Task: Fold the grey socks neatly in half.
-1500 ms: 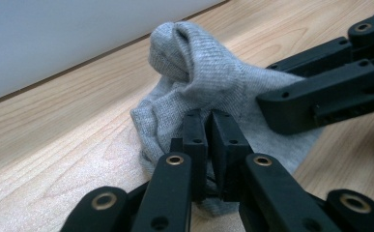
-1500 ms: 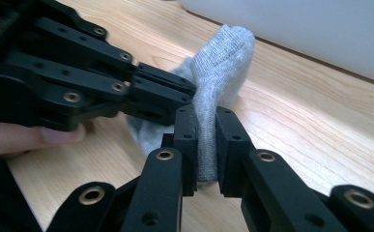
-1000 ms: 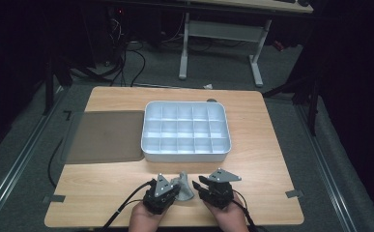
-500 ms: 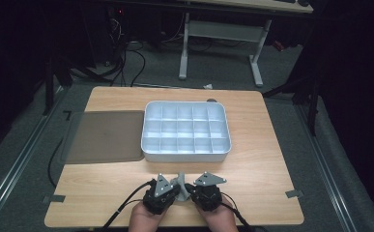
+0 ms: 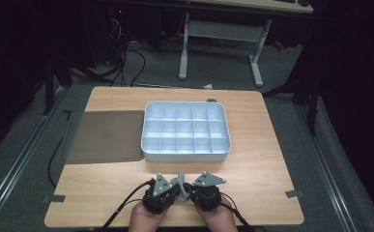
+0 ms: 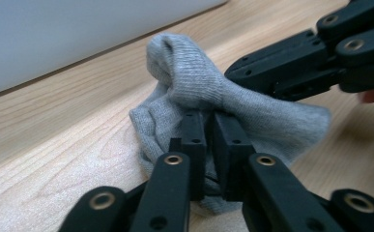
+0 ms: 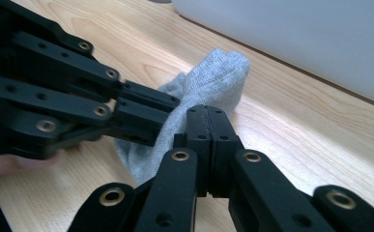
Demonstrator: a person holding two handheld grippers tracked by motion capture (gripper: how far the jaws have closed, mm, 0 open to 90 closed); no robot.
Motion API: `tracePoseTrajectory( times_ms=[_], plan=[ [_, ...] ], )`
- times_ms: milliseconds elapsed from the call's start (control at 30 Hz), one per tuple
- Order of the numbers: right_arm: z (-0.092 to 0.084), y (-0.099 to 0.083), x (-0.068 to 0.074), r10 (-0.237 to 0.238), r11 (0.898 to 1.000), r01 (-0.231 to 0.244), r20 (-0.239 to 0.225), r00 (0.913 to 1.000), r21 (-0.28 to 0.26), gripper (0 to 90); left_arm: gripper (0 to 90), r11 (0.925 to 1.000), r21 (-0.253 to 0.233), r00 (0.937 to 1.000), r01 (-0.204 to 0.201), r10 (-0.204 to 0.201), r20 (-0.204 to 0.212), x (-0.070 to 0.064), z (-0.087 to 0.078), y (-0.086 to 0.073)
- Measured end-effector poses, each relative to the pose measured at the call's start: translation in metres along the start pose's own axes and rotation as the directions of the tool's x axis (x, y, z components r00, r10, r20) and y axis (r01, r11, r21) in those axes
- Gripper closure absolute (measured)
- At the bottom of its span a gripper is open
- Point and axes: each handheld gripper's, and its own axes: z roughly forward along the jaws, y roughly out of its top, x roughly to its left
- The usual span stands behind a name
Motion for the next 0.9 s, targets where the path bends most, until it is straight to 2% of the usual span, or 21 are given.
tracePoseTrajectory(
  times_ms=[67, 100, 133, 167, 200, 233, 267, 300, 333, 367, 400, 433, 467, 533, 600, 900],
  plan=[
    [0.0, -0.002, -0.004, 0.009, 1.0, -0.009, 0.006, 0.9999, 0.005, 90.0, 78.8, 0.9988, -0.041, 0.9994, 0.027, -0.026, 0.024, 0.004, -0.009, 0.003],
    [0.0, -0.002, -0.004, 0.009, 1.0, -0.009, 0.006, 0.9999, 0.005, 90.0, 77.6, 0.9988, -0.041, 0.9994, 0.027, -0.026, 0.024, 0.004, -0.009, 0.003],
    [0.0, -0.003, -0.004, 0.01, 1.0, -0.01, 0.006, 0.9999, 0.009, 90.0, 75.7, 0.9949, -0.096, 0.9992, 0.03, -0.028, 0.03, 0.008, -0.021, 0.006],
    [0.0, -0.003, -0.004, 0.01, 1.0, -0.01, 0.006, 0.9999, 0.009, 90.0, 75.7, 0.9949, -0.096, 0.9992, 0.03, -0.028, 0.03, 0.008, -0.021, 0.006],
    [0.001, -0.005, -0.004, 0.01, 1.0, -0.01, 0.003, 0.9999, 0.017, 90.0, 76.5, 0.9915, -0.126, 0.9994, 0.033, -0.035, -0.008, 0.015, -0.033, 0.008],
    [0.001, -0.005, -0.004, 0.01, 1.0, -0.01, 0.003, 0.9999, 0.017, 90.0, 77.7, 0.9915, -0.126, 0.9994, 0.033, -0.035, -0.008, 0.015, -0.033, 0.008],
    [0.002, -0.005, -0.004, 0.009, 1.0, -0.009, 0.001, 1.0, 0.018, 90.0, 77.7, 0.9922, -0.122, 0.9985, 0.028, -0.033, -0.043, 0.021, -0.04, 0.007],
    [0.002, -0.006, -0.004, 0.008, 1.0, -0.008, -0.002, 1.0, 0.018, 90.0, 79.2, 0.995, -0.096, 0.9969, 0.026, -0.033, -0.072, 0.025, -0.042, 0.005],
    [0.002, -0.006, -0.003, 0.006, 1.0, -0.006, -0.005, 1.0, 0.017, 90.0, 81.4, 0.9996, -0.022, 0.992, 0.019, -0.022, -0.124, 0.031, -0.04, -0.003],
    [0.002, -0.006, -0.003, 0.007, 1.0, -0.007, -0.006, 1.0, 0.017, 90.0, 82.0, 0.9993, 0.017, 0.992, 0.034, -0.031, -0.122, 0.033, -0.036, -0.007],
    [0.002, -0.006, -0.003, 0.007, 1.0, -0.007, -0.006, 1.0, 0.017, 90.0, 82.2, 0.9993, 0.017, 0.992, 0.034, -0.031, -0.122, 0.033, -0.036, -0.007],
    [0.002, -0.005, -0.003, 0.007, 1.0, -0.007, -0.008, 0.9999, 0.017, 89.8, 82.2, 0.9974, 0.057, 0.994, 0.045, -0.039, -0.102, 0.031, -0.031, -0.012],
    [0.002, -0.005, -0.003, 0.007, 1.0, -0.007, -0.008, 0.9999, 0.017, 89.8, 82.2, 0.9974, 0.057, 0.994, 0.045, -0.039, -0.102, 0.031, -0.031, -0.012],
    [0.0, -0.004, -0.002, 0.003, 1.0, -0.003, -0.008, 1.0, 0.015, 89.7, 82.1, 0.9968, 0.078, 0.9957, 0.017, -0.01, -0.092, 0.023, -0.027, -0.012],
    [0.0, -0.003, -0.001, 0.001, 1.0, 0.0, -0.009, 1.0, 0.014, 89.6, 82.1, 0.9964, 0.085, 0.9969, 0.001, 0.005, -0.079, 0.016, -0.023, -0.012],
    [-0.004, 0.0, 0.0, -0.015, 1.0, 0.015, 0.0, 0.9999, 0.012, 89.0, 82.1, 0.9965, 0.082, 0.9987, -0.015, 0.019, -0.047, 0.005, -0.011, -0.007]
  ],
)
